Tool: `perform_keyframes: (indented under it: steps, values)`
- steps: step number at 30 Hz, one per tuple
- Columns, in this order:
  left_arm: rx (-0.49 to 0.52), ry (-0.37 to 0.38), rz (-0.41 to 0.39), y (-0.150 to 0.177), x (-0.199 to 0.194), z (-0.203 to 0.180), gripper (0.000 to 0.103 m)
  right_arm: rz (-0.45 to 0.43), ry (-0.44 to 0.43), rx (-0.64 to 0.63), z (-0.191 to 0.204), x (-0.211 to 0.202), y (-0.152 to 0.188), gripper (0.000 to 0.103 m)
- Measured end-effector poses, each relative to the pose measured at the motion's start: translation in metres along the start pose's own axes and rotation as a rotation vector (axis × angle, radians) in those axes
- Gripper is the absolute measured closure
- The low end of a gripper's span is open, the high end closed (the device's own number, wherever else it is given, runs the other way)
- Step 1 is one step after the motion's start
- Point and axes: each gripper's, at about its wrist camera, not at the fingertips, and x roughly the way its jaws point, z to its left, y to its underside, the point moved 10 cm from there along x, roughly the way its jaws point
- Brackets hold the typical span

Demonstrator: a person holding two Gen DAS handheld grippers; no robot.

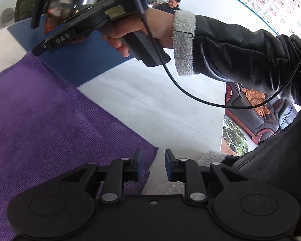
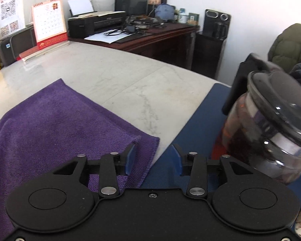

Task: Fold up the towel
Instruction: 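Open both grippers and release the folded towel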

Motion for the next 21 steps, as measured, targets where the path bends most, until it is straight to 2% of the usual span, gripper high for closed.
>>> perform_keyframes:
  steps: [4,8,10,12,16,20,21]
  values:
    - [0.032,-0.017,-0.03,-0.009,-0.003,-0.007,0.081,-0.022,0.087,-0.012,-0.001,-0.013,0.002,0.06]
    - [0.053,-0.048,-0.09,-0.016,-0.03,-0.007,0.081,-0.095,0.183,0.016,-0.001,-0.039,-0.005,0.058]
    - [0.046,-0.076,-0.124,-0.017,-0.048,-0.001,0.08,-0.131,0.201,0.058,0.005,-0.058,-0.007,0.057]
    - [-0.017,-0.147,-0.171,-0.017,-0.081,0.023,0.075,-0.148,0.201,0.102,0.013,-0.075,-0.006,0.054]
    - [-0.146,-0.314,-0.214,0.0,-0.123,0.078,0.074,-0.083,0.145,0.161,0.045,-0.083,0.015,0.054]
    - [-0.263,-0.545,-0.148,0.027,-0.141,0.142,0.074,0.044,0.092,0.231,0.087,-0.069,0.05,0.054]
    - [-0.277,-0.563,-0.132,0.031,-0.141,0.151,0.074,0.065,0.08,0.255,0.094,-0.066,0.054,0.054]
